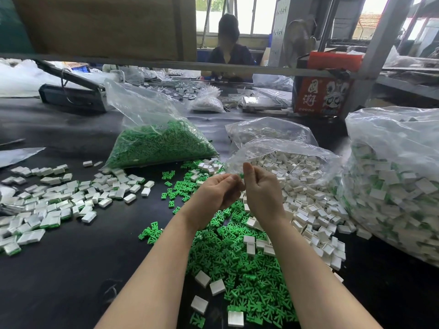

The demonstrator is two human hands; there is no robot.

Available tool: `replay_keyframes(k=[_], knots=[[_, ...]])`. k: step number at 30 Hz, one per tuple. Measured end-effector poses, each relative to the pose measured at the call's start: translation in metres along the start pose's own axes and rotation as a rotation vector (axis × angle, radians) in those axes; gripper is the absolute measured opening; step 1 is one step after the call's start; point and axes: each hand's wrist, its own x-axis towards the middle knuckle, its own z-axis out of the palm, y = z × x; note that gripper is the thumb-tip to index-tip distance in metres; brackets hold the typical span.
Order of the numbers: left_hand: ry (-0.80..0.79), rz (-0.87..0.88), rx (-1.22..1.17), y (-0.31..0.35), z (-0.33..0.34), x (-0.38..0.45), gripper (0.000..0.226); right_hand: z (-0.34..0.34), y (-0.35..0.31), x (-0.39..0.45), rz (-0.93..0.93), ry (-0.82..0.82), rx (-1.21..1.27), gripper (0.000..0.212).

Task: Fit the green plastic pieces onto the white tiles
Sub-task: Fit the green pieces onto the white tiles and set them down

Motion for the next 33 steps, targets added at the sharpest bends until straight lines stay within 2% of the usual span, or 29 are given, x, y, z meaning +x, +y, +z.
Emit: replay_keyframes(k=[10,18,24,28,33], knots=[[0.007,0.031,0.062,-0.002,0.001,0.0,0.027,0.004,0.0,-0.004,0.001,-0.01,-0.108,0.047],[0.027,0.041,0.038,0.001,0.009,-0.001,0.028,0.002,0.002,-0.006,-0.066,-0.004,-0.357,0.048],[0.01,0.042,0.102,0.002,0.01,-0.002,0.034,-0.001,0.003,-0.004,-0.027,-0.067,-0.315,0.051],[-0.021,0.056,0.125,0.003,0.009,-0.005,0.035,0.0,0.002,-0.005,-0.067,-0.123,-0.391,0.048],[-0.056,0.027,0.138,0.002,0.009,-0.005,0.034,0.006,0.004,-0.008,-0.063,-0.113,-0.442,0.048]])
